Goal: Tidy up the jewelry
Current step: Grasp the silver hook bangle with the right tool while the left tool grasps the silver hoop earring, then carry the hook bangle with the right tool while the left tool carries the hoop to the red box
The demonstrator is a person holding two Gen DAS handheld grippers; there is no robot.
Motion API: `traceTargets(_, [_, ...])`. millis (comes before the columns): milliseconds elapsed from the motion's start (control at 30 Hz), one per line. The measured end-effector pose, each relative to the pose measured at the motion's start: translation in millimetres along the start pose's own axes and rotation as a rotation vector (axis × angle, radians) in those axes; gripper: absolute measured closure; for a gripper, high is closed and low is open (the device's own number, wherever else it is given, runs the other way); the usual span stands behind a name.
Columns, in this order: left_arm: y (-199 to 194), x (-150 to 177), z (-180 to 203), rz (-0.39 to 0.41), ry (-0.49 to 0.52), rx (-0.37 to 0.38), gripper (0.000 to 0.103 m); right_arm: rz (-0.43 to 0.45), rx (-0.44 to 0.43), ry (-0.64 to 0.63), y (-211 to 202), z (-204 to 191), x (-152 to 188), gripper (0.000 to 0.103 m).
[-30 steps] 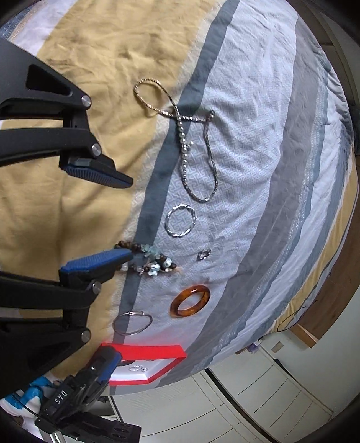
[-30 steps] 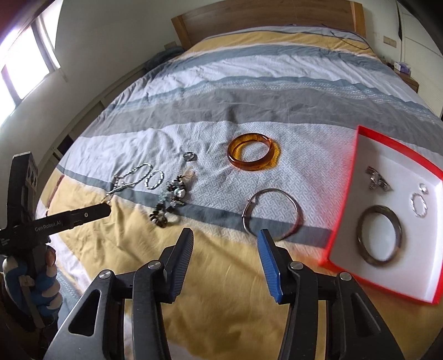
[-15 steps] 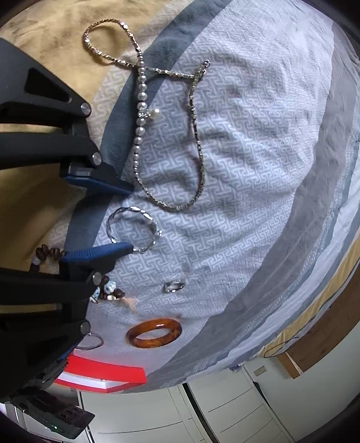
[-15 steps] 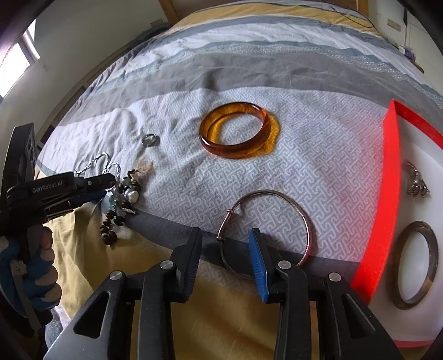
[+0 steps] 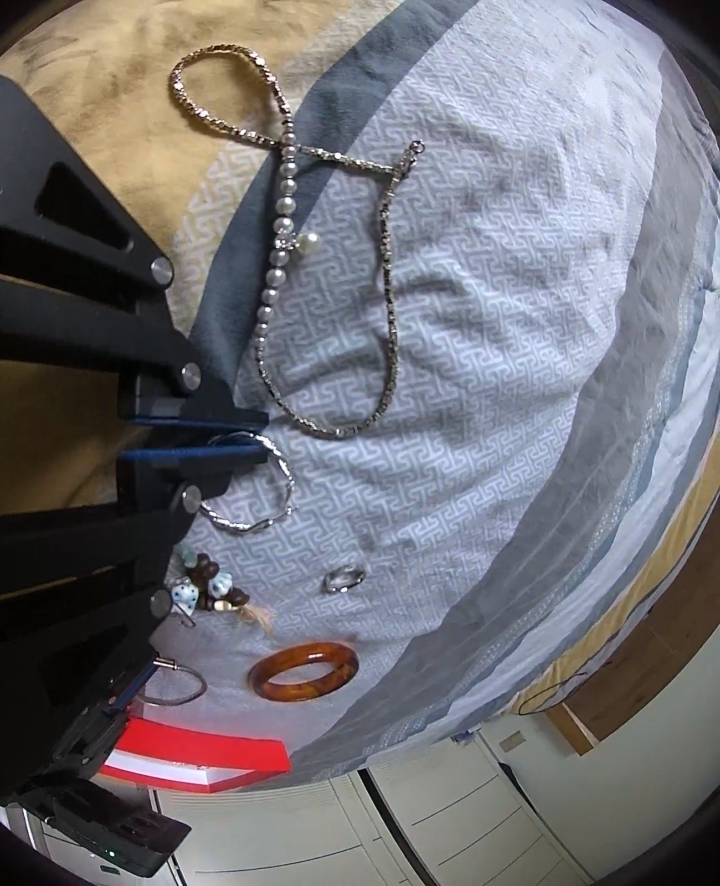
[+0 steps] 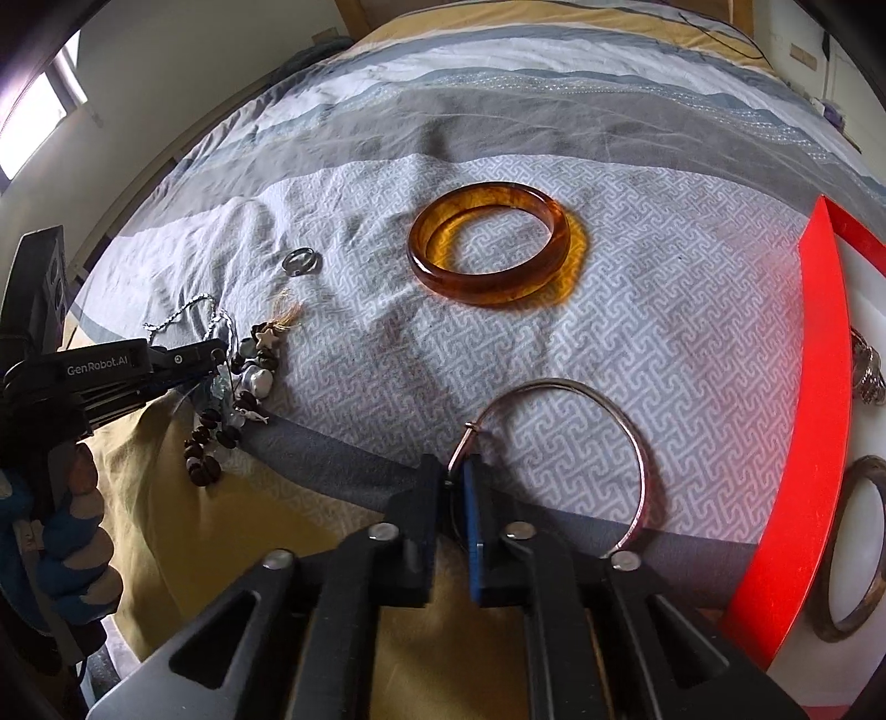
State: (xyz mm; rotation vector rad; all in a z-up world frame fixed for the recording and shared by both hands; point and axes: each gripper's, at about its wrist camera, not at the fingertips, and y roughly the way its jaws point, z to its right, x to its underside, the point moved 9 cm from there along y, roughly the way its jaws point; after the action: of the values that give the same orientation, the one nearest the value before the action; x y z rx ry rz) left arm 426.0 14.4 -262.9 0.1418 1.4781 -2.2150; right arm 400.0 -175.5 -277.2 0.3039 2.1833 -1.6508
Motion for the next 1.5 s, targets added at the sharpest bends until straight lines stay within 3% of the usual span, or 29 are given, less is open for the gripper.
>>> traceTargets(233, [-26.9,15.3,1.0,-0.001,0.014,0.018,0.099,0.051,-0.058,0.022,-28.2,-13.2,11.9,0.097])
traceTargets(467, [-78.1,27.7,3.4,0.046,0.038,0.024,0.099,0.125,-0.147,0.037,-77.2,-46.2,23.2,0.097])
traceTargets(900, [-177.7,70.1,15.6,0.136,0.074,0.089,0.099,0.233,-0.195,0.016,-178.1,-86.9,67.0,0.097])
traceTargets(1167, [-198.9,105.1,47.2,0.138,0.104,0.112,0.099,0.31,-0.185,0.047,-230.1,-68.1,97.6,0.097])
traceTargets(1500, [-194.6,145.5,112.8,0.1,0.204,0.126,0.099,0.387,-0.166,0.128,-275.4,-10.0,126.4,0.097])
